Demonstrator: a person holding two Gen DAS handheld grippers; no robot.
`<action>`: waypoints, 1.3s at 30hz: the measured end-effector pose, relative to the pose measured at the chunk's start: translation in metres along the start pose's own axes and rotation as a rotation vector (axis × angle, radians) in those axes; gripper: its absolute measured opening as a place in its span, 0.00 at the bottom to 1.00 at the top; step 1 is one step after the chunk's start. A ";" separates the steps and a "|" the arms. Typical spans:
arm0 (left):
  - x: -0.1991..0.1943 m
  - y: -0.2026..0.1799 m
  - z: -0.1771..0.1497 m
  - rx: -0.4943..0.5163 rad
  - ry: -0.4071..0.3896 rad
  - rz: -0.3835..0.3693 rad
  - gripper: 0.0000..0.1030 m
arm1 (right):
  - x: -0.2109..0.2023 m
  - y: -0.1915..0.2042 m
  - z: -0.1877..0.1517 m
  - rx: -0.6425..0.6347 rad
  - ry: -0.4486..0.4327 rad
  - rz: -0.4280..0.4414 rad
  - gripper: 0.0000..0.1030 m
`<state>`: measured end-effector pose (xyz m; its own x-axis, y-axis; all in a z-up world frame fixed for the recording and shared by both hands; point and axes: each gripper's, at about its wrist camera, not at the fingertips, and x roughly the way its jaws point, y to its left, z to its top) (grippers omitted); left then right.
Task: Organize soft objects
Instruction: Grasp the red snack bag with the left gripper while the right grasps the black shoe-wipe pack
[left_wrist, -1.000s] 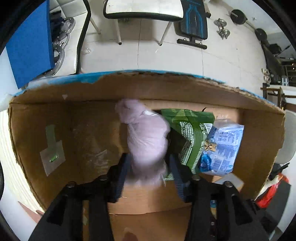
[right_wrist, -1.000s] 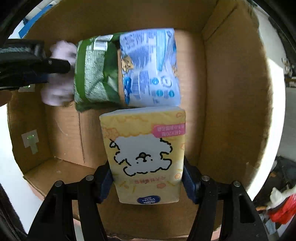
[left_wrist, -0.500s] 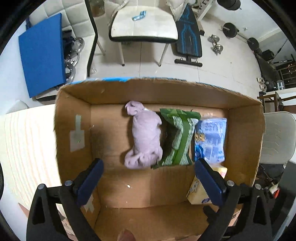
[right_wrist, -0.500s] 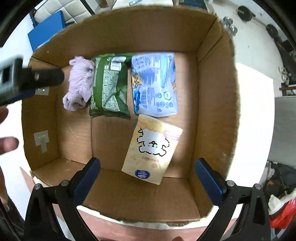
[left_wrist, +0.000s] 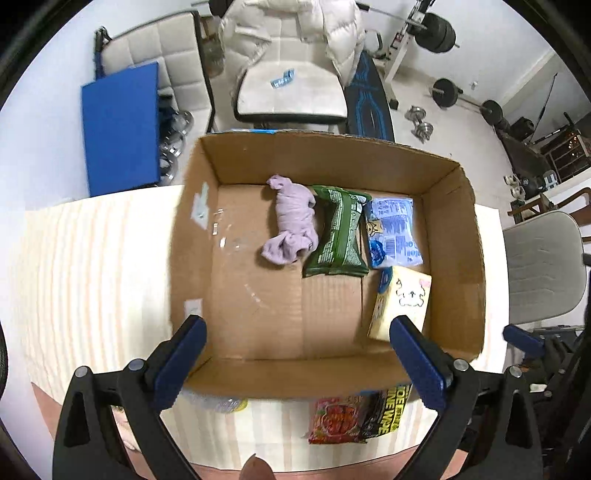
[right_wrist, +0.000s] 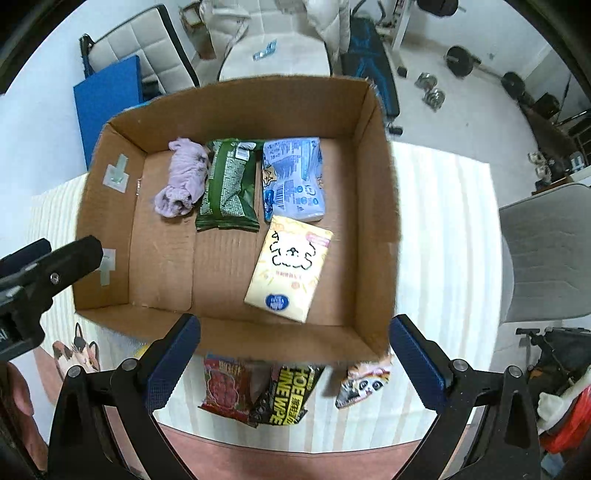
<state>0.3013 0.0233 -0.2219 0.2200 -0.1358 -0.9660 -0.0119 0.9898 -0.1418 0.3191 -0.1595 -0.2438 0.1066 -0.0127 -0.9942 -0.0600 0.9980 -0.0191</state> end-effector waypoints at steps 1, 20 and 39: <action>-0.005 0.001 -0.005 -0.001 -0.012 0.005 0.98 | -0.006 0.000 -0.007 -0.002 -0.020 0.000 1.00; -0.099 -0.005 -0.084 0.014 -0.239 0.071 0.98 | -0.097 -0.003 -0.082 0.016 -0.254 0.070 1.00; 0.102 -0.007 -0.139 -0.009 0.255 0.020 0.75 | 0.142 -0.028 -0.134 0.172 0.217 0.147 0.47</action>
<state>0.1881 -0.0038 -0.3496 -0.0338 -0.1239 -0.9917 -0.0223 0.9921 -0.1232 0.2027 -0.1976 -0.3990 -0.1063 0.1377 -0.9848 0.1113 0.9858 0.1258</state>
